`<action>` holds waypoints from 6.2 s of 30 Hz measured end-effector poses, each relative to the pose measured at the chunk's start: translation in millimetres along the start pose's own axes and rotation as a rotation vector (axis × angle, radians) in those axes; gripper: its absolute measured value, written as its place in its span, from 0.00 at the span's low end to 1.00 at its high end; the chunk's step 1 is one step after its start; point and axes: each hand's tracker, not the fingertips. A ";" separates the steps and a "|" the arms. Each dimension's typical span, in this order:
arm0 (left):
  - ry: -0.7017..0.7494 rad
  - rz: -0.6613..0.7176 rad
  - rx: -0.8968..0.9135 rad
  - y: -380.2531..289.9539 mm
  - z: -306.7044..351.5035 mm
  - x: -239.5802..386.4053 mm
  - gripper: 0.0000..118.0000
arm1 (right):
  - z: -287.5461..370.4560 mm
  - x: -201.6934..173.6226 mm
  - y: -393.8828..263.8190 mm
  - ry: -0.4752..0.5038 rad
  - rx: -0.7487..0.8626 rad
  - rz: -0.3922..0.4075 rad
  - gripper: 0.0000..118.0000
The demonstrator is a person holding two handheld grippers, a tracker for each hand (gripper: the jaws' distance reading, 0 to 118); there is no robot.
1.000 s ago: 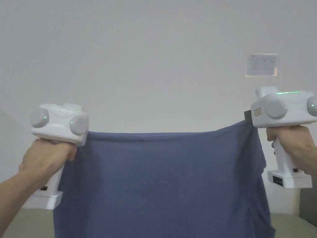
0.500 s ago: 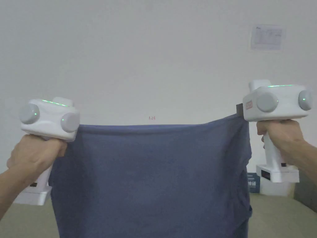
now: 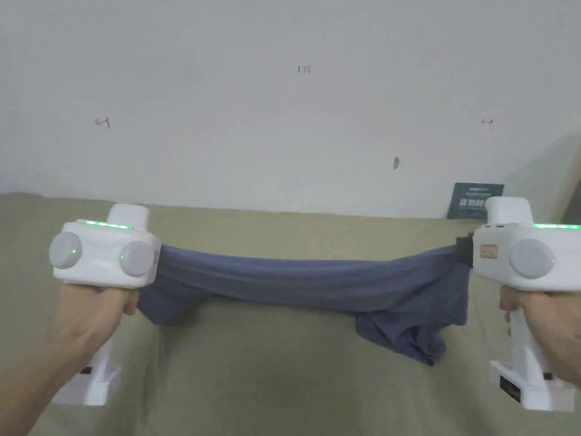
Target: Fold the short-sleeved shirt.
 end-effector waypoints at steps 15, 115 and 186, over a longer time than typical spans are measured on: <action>-0.111 0.071 -0.105 -180.4 118.6 -49.9 0.03 | 169.3 27.8 -185.7 0.065 -0.108 -0.046 0.09; -0.205 0.082 -0.383 -195.5 39.0 -45.9 0.03 | 29.7 11.6 -188.6 0.107 -0.456 0.111 0.12; -0.184 0.117 -0.339 -280.1 160.1 -71.2 0.06 | 203.6 53.7 -279.7 0.133 -0.424 -0.100 0.14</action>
